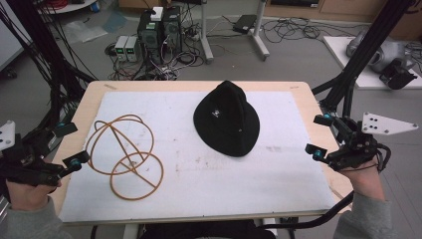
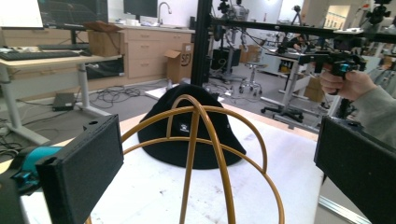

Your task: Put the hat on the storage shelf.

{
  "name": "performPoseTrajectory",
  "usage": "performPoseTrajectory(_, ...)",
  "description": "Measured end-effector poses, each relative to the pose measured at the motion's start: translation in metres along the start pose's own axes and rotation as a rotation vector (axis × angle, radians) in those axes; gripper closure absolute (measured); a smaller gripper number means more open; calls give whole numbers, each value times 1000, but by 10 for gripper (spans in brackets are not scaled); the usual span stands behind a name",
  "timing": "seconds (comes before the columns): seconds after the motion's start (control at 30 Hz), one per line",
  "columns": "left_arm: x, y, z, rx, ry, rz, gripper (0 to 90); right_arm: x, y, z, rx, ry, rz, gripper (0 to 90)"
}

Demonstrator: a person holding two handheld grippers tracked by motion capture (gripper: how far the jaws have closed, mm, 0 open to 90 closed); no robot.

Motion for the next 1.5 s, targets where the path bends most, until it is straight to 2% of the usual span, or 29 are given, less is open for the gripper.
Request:
performPoseTrajectory(0.37,3,1,-1,-9,-18,-29,17,0,-1,-1,-1,4,-6,11)
performPoseTrajectory(0.63,1,2,-3,-22,-19,-32,17,2,5,-2,-14,5,-2,11)
performPoseTrajectory(0.73,1,1,-1,-14,-21,-30,17,5,15,-7,-51,-7,-11,11)
performPoseTrajectory(0.9,2,0,-2,-16,-20,-25,17,7,24,-5,-49,-9,-1,11)
performPoseTrajectory(0.97,3,-1,-2,-19,-16,-23,17,13,31,-3,-45,-23,1,11)
performPoseTrajectory(1.13,6,-4,-2,-20,-13,-15,17,22,41,0,-60,-19,-1,11)
performPoseTrajectory(1.23,7,-6,-3,-29,-11,-10,17,31,54,7,-56,-26,6,11)
performPoseTrajectory(1.3,9,-8,-3,-30,-11,-5,17,33,58,8,-56,-29,8,11)
performPoseTrajectory(1.47,12,-14,-4,-28,-12,8,17,41,83,17,-72,-41,20,11)
performPoseTrajectory(1.5,13,-16,-4,-29,-12,8,17,41,83,17,-72,-41,20,11)
Point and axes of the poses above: each handheld gripper's, and its own axes: y roughly forward along the jaws, z roughly out of its top, x roughly to its right, the point moved 10 cm from there along y, roughly forward along the jaws, and after that the axes turned 1 degree about z, right-handed, at the moved point
